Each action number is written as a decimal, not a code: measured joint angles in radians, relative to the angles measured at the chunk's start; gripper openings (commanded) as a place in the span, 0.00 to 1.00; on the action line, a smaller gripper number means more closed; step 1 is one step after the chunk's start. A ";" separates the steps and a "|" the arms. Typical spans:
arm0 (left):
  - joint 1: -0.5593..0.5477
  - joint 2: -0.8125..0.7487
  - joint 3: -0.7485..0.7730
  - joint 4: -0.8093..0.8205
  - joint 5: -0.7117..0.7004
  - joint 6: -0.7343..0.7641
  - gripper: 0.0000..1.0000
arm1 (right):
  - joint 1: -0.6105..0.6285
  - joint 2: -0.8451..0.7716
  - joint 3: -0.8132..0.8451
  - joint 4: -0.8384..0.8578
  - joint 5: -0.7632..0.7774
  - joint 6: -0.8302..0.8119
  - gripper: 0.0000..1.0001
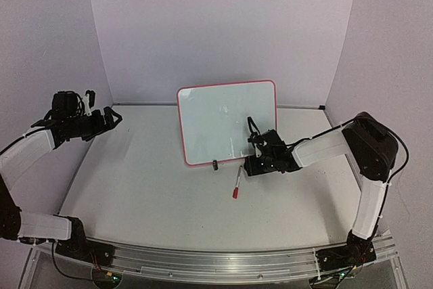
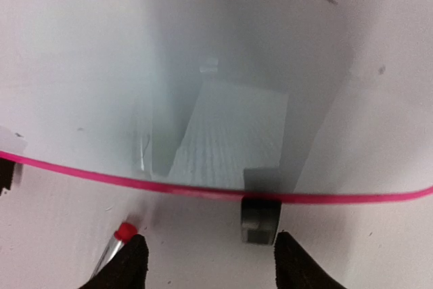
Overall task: Write a sentence on the whiteboard
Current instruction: Move the whiteboard stand, then pick up the whiteboard marker from the center of the board, then pass from the right arm to the left, then open the pen cap of the whiteboard marker.
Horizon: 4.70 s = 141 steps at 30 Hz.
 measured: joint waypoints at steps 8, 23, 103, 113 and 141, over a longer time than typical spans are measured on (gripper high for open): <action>0.000 -0.002 -0.012 0.000 0.000 0.002 1.00 | 0.011 -0.146 -0.063 -0.124 0.004 0.154 0.66; 0.000 -0.050 -0.070 0.000 0.033 0.002 0.99 | 0.124 -0.089 0.254 -0.546 0.005 0.472 0.49; -0.765 0.280 0.052 0.581 0.093 -0.186 0.00 | 0.334 -0.258 0.359 -0.005 0.201 0.712 0.00; -0.770 0.284 0.119 0.456 0.161 -0.097 0.00 | 0.311 -0.301 0.333 -0.156 0.201 0.555 0.95; -0.721 0.330 0.265 -0.169 0.671 0.395 0.00 | 0.036 -0.290 0.536 -0.750 -1.040 0.081 0.76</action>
